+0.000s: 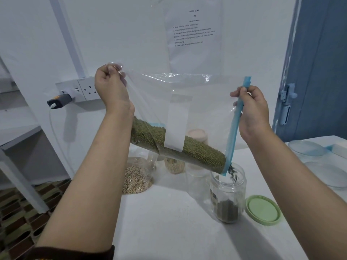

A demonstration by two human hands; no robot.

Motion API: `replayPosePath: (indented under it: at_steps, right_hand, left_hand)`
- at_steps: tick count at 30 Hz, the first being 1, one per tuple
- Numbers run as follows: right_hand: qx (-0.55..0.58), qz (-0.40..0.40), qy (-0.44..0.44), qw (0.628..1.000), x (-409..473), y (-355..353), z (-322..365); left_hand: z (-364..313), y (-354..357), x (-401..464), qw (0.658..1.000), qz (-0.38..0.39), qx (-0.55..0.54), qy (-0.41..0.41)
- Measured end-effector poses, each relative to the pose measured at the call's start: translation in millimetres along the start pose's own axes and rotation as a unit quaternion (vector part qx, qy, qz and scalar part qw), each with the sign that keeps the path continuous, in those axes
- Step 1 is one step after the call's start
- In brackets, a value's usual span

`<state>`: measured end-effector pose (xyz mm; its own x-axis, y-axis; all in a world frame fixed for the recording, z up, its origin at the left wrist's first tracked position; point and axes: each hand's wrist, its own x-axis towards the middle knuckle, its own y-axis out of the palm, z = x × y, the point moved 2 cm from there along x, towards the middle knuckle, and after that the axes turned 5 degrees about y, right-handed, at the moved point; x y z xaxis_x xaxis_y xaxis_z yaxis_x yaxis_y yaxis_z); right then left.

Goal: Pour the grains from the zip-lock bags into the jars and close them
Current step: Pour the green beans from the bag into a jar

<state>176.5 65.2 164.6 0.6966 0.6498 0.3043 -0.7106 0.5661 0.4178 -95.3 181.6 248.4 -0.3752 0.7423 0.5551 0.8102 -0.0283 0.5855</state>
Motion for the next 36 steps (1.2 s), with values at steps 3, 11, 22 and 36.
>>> replayPosePath:
  at_steps: [3, 11, 22, 36]
  right_hand:
    - [-0.001, 0.0, -0.002, 1.0, 0, -1, 0]
    - [-0.007, 0.008, -0.005, 1.0, 1, -5, -1]
    - [-0.009, 0.011, 0.0, 1.0, 1, -7, 0]
    - [-0.013, 0.014, 0.002, 1.0, -1, -7, 2]
  left_hand:
    - [-1, 1, -1, 1.0, -0.004, -0.005, -0.001]
    - [-4, 5, -2, 1.0, 0.002, -0.005, 0.008]
    - [-8, 9, -2, 1.0, 0.005, 0.002, 0.016]
    - [-12, 11, 0, 1.0, 0.017, 0.007, 0.016]
